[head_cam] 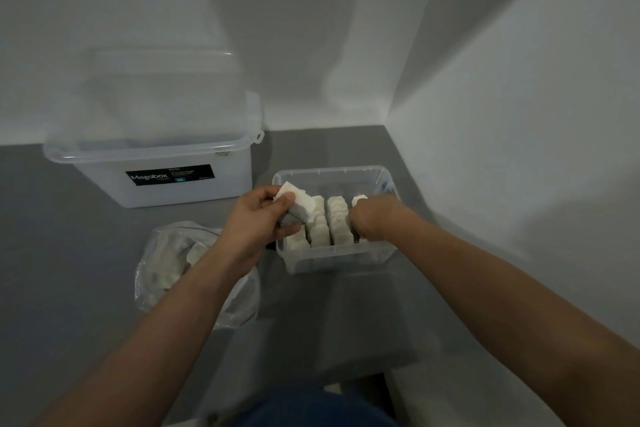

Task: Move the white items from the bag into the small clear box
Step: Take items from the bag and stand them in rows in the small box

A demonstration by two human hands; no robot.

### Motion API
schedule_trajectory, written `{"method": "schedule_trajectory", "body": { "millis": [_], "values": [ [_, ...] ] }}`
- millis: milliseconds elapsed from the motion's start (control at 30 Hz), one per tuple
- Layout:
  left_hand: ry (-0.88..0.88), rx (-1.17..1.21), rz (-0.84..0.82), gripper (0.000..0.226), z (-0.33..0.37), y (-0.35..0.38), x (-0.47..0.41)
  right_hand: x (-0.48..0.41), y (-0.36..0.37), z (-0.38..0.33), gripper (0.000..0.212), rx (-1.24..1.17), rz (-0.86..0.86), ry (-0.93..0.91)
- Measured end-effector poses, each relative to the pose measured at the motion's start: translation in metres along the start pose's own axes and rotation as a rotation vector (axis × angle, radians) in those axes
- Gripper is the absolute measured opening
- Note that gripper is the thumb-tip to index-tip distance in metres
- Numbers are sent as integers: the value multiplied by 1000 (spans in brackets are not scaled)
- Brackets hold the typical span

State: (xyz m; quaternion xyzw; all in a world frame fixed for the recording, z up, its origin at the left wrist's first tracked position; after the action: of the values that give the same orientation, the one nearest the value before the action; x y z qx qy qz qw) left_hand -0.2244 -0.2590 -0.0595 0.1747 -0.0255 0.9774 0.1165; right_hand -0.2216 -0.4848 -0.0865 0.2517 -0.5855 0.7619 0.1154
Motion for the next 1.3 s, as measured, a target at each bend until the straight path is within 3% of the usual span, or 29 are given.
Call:
{"method": "schedule_trajectory", "body": {
  "millis": [100, 200, 267, 333, 400, 500, 600, 700, 933, 1300],
  "values": [
    [-12, 3, -31, 20, 0, 0, 2, 0, -1, 2, 30, -17, 0, -21],
    [20, 9, -47, 22, 2, 0, 5, 7, -16, 10, 23, -231, 63, -29],
    [59, -15, -39, 19, 4, -1, 7, 22, -32, 12, 23, -567, 231, -43],
    [98, -37, -41, 16, 7, 0, 8, 44, -45, 4, 20, -1100, 391, -65],
    [123, -38, -39, 18, 11, 3, 7, 62, -52, -11, 15, -1560, 384, -124],
    [136, 37, -19, 20, 17, 6, 6, 68, -48, -30, 23, -1771, 358, -162],
    [129, 145, -38, 19, 20, 10, 7, 67, -41, -33, 17, -1939, 508, -89],
    [119, 135, -97, 23, 18, 12, 9, 69, -39, -30, 8, -1941, 615, -37],
    [117, 42, -234, 33, 20, 16, 18, 84, -57, -24, 15, -1777, 737, -42],
    [155, 114, -217, 38, 20, 19, 26, 90, -77, -23, 13, -1228, 763, -42]
  ]
}}
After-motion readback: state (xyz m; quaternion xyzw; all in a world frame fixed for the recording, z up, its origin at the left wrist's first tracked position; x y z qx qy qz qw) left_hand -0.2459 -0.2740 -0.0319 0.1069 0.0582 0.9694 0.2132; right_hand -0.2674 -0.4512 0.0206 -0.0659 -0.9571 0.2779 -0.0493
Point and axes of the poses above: each hand's wrist, its own x-axis away from the middle knuckle, its own y-axis out of the palm, z = x × y, the point moved 2 cm from there along -x, towards the middle knuckle, and after that the axes turned 11 degrees about -x, right-handed, at the moved point
